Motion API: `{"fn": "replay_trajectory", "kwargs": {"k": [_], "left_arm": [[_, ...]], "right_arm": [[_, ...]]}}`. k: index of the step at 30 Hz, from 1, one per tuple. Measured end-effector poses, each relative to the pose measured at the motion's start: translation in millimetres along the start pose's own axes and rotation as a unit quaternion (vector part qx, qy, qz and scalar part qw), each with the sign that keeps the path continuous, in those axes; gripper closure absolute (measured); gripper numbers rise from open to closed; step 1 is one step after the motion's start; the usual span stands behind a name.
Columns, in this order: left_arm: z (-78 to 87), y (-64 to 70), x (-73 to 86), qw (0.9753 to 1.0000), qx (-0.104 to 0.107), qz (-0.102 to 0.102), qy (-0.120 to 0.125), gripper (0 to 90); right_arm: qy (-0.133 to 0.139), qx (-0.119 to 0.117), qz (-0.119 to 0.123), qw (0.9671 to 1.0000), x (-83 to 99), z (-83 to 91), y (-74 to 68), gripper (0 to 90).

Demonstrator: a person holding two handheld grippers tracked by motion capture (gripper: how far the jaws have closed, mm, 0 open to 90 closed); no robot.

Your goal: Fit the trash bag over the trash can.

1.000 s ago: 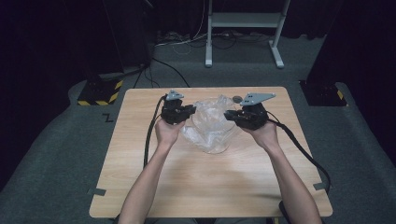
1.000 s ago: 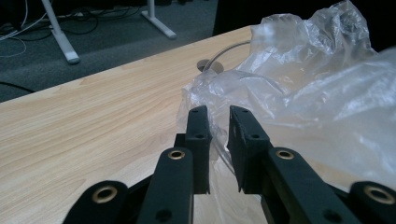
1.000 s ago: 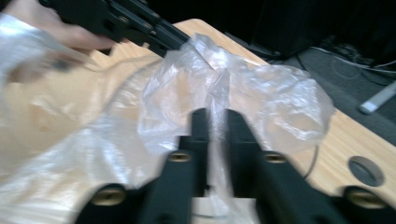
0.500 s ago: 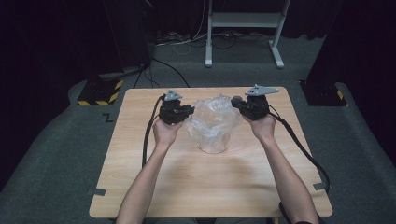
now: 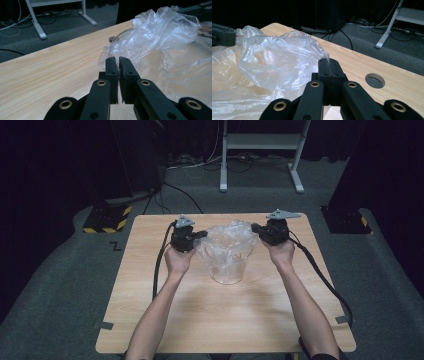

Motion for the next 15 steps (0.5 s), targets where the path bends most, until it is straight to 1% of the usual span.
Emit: {"fn": "replay_trajectory", "kwargs": {"k": [1,2,5,6,9,12,14,15], "left_arm": [[0.1,-0.1,-0.1,1.0,0.003,0.0,0.002,86.1],[0.0,-0.5,-0.2,1.0,0.006,-0.001,0.005,83.9],[-2.0,-1.7,-1.3,0.9998,0.0,-0.003,0.019,63.4],[-2.6,-2.4,-1.8,0.9998,0.003,-0.004,0.022,60.5],[-7.8,-4.0,-4.6,0.9996,0.018,-0.005,0.021,62.0],[-13.2,-6.0,-6.3,0.9994,0.031,0.004,0.014,69.4],[-15.6,-6.1,-7.5,0.9991,0.038,0.007,0.015,74.0],[-16.6,-5.8,-7.5,0.999,0.042,0.008,0.013,76.2]], "right_arm": [[0.0,-0.001,0.001,1.0,0.1,-0.1,0.0,90.0],[0.0,-0.003,0.004,1.0,0.2,-0.2,-0.4,90.0],[0.005,-0.01,0.015,0.9998,0.7,0.6,-2.7,89.9],[0.009,-0.012,0.016,0.9998,0.4,0.8,-2.8,89.7],[0.014,-0.022,0.016,0.9995,0.2,1.2,-4.1,89.5],[0.005,-0.027,0.024,0.9993,2.8,-0.4,-5.8,89.7],[0.006,-0.03,0.021,0.9993,3.8,0.8,-5.4,89.7],[0.004,-0.029,0.023,0.9993,3.8,1.8,-5.5,89.8]]}}
Point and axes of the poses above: each handheld gripper's, and its own axes: z roughly backward along the jaws, x roughly out of its underside, y roughly to its right, the point moved 1 cm from there along -z, roughly forward along the jaws, and after that the axes turned 14 degrees about x, right-handed, at the moved point
